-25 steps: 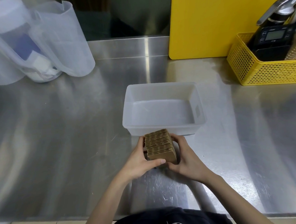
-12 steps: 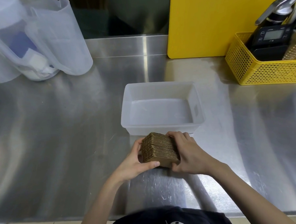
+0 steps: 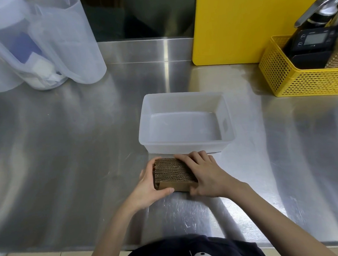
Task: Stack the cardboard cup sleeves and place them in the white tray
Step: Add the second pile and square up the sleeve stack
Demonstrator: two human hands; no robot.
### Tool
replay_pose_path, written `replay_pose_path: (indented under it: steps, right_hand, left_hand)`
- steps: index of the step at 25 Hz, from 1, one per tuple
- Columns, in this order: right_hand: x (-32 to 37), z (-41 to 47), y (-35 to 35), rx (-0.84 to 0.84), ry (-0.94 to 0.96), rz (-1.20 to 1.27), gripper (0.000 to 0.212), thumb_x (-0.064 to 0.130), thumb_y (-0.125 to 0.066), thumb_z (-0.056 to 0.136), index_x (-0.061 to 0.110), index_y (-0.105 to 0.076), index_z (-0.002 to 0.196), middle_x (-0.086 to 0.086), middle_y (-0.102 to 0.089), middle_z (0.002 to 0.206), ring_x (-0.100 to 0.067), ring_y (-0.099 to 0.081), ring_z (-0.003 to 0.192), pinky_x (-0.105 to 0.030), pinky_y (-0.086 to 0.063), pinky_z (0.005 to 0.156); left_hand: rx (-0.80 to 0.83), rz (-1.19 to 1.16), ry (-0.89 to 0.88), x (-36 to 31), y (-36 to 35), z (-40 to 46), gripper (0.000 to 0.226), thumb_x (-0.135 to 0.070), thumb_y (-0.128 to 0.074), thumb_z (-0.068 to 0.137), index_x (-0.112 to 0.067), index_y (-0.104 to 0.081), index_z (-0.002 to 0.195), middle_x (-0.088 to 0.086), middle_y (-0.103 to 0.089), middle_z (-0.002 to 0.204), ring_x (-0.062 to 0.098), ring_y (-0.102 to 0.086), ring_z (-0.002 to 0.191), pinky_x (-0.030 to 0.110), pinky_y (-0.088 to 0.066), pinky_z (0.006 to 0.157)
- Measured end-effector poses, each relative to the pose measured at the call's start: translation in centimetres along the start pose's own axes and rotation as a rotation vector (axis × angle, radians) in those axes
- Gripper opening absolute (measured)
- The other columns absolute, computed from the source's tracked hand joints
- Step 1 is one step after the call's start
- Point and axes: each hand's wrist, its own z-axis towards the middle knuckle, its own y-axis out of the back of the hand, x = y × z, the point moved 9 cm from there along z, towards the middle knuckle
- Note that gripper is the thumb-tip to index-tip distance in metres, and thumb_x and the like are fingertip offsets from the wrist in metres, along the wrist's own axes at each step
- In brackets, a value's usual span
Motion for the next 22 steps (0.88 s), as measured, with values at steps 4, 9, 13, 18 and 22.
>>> replay_pose_path:
  steps: [4, 9, 13, 18, 22]
  right_hand:
    - [-1.0, -0.8, -0.2, 0.006, -0.020, 0.102, 0.096, 0.036, -0.067, 0.072, 0.028, -0.003, 0.143, -0.003, -0.029, 0.140, -0.022, -0.026, 0.128, -0.030, -0.018, 0.108]
    - [-3.4, -2.5, 0.0, 0.000, -0.085, 0.288, 0.108, 0.035, -0.074, 0.066, 0.024, 0.001, 0.143, -0.003, -0.020, 0.149, -0.018, -0.020, 0.137, -0.020, -0.012, 0.107]
    - [-4.3, -3.0, -0.7, 0.008, -0.124, 0.382, 0.105, 0.020, -0.074, 0.069, 0.020, 0.000, 0.144, -0.001, -0.031, 0.145, -0.016, -0.030, 0.134, -0.012, -0.018, 0.104]
    - [-4.5, -3.2, -1.4, -0.050, -0.188, 0.552, 0.087, 0.008, -0.067, 0.075, 0.020, -0.013, 0.142, 0.011, -0.042, 0.126, -0.006, -0.043, 0.120, 0.011, -0.022, 0.086]
    - [-4.3, -3.5, -1.4, -0.093, -0.189, 0.588, 0.078, 0.004, -0.063, 0.077, 0.020, -0.019, 0.140, 0.009, -0.048, 0.119, -0.004, -0.049, 0.109, 0.009, -0.027, 0.084]
  left_hand:
    - [-0.019, 0.049, -0.026, 0.0, 0.0, 0.0, 0.088, -0.025, -0.072, 0.067, -0.028, -0.015, 0.134, 0.003, -0.033, 0.134, 0.012, -0.029, 0.122, 0.026, -0.026, 0.102]
    - [-0.014, 0.116, -0.036, -0.1, -0.2, 0.0, 0.087, -0.020, -0.070, 0.071, -0.026, -0.012, 0.136, 0.004, -0.032, 0.137, 0.008, -0.023, 0.121, 0.029, -0.021, 0.108]
    - [-0.011, 0.143, 0.017, 0.3, -0.3, -0.1, 0.089, -0.023, -0.070, 0.072, -0.028, -0.009, 0.137, 0.007, -0.031, 0.136, 0.014, -0.024, 0.128, 0.035, -0.023, 0.112]
    - [-0.052, 0.155, 0.052, 0.3, -0.3, -0.2, 0.091, -0.023, -0.071, 0.071, -0.024, -0.009, 0.138, 0.009, -0.031, 0.134, 0.019, -0.026, 0.131, 0.036, -0.022, 0.113]
    - [-0.073, 0.148, 0.052, -0.1, -0.3, -0.3, 0.090, -0.023, -0.071, 0.072, -0.021, -0.010, 0.138, 0.008, -0.033, 0.133, 0.020, -0.028, 0.130, 0.036, -0.022, 0.112]
